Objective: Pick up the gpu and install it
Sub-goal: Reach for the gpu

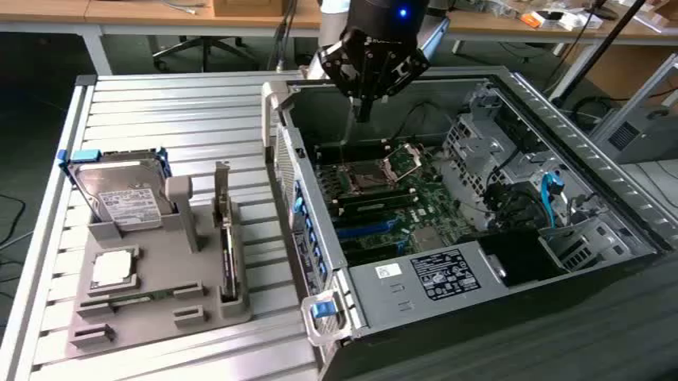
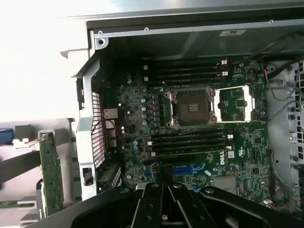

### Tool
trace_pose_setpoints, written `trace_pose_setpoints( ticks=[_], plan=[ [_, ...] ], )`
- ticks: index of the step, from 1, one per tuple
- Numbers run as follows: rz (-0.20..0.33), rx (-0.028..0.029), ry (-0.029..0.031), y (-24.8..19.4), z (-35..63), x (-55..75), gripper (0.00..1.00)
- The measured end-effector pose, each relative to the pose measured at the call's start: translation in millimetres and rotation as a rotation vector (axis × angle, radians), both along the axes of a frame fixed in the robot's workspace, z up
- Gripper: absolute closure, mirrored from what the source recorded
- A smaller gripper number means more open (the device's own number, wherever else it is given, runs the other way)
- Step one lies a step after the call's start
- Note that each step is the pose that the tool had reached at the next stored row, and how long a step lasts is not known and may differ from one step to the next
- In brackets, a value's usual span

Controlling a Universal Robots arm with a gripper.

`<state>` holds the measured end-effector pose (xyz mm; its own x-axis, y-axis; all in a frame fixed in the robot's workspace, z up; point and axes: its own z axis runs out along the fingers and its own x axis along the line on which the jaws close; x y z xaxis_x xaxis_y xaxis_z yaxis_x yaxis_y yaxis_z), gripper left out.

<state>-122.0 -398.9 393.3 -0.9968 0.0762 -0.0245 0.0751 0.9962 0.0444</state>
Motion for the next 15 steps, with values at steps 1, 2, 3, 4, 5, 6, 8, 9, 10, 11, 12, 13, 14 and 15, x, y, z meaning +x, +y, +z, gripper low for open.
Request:
trace_pose_setpoints(
  ticks=[1,2,3,4,5,6,8,9,10,11,12,13,14,15],
  plan=[
    [0.000,0.0000,0.0000,0.0,0.0,0.0,0.89],
    [0.000,0.0000,0.0000,0.0,0.0,-0.7,0.89],
    [0.000,0.0000,0.0000,0.0,0.0,-1.2,0.89],
    [0.000,0.0000,0.0000,0.0,0.0,-1.6,0.89],
    [0.000,0.0000,0.0000,0.0,0.0,-1.8,0.89],
    [0.000,0.0000,0.0000,0.0,0.0,-2.1,0.89],
    [0.000,0.0000,0.0000,0.0,0.0,-2.9,0.89],
    [0.000,0.0000,0.0000,0.0,0.0,-3.3,0.89],
    [0.000,0.0000,0.0000,0.0,0.0,-3.8,0.89],
    [0.000,0.0000,0.0000,0.0,0.0,-4.0,0.89],
    [0.000,0.0000,0.0000,0.0,0.0,-4.4,0.89],
    [0.000,0.0000,0.0000,0.0,0.0,-4.8,0.89],
    [0.000,0.0000,0.0000,0.0,0.0,-5.1,0.89],
    [0.000,0.0000,0.0000,0.0,0.0,-5.6,0.89]
  ],
)
